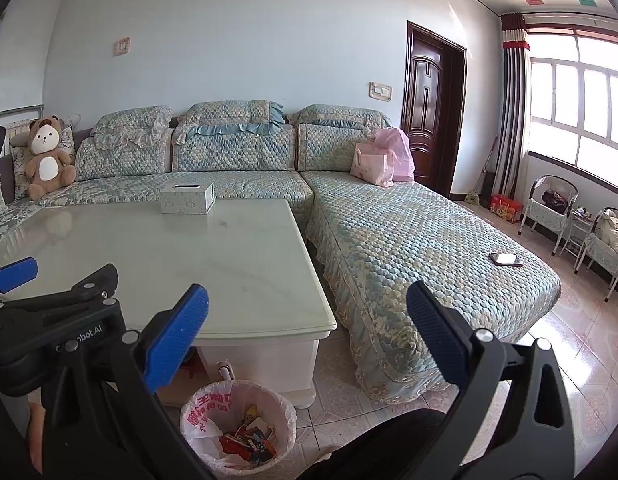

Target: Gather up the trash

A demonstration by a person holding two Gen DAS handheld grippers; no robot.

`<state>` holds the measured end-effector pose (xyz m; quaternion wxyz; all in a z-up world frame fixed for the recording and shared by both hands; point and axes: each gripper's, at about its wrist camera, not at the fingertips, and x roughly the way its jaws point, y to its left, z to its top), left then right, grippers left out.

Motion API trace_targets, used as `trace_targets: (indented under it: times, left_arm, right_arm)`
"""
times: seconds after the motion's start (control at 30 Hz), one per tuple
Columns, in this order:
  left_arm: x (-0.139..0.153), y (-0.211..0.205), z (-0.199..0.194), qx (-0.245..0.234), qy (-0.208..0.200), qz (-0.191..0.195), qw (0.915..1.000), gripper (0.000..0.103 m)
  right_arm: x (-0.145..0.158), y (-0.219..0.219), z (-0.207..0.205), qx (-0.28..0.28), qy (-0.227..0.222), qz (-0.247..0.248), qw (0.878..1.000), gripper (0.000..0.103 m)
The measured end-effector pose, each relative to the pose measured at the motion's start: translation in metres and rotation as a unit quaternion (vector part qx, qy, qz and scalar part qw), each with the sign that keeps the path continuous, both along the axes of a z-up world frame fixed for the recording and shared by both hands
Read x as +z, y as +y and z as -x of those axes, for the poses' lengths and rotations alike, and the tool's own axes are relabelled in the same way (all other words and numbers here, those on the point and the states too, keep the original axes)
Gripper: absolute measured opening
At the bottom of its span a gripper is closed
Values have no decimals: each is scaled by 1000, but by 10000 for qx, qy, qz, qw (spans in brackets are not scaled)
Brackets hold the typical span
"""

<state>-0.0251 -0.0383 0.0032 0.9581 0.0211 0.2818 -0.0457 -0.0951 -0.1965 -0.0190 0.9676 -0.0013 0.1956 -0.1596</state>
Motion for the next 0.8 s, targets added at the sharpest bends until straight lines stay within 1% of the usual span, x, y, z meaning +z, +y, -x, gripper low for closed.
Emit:
trace_targets:
  times: [0.37,0.57,0.8]
  left_arm:
    - [-1,0,-1,19,26,16,10000,96]
    - [-2,-2,0,65,-5,-82,9999,96]
    - [-2,-4,-1,37,75,-4,10000,96]
  right_arm:
    - [-1,1,0,9,-5,4,10000,97]
    - [-1,2,0,10,15,-6,10000,97]
    - [0,3,1,4,2,-13,10000,97]
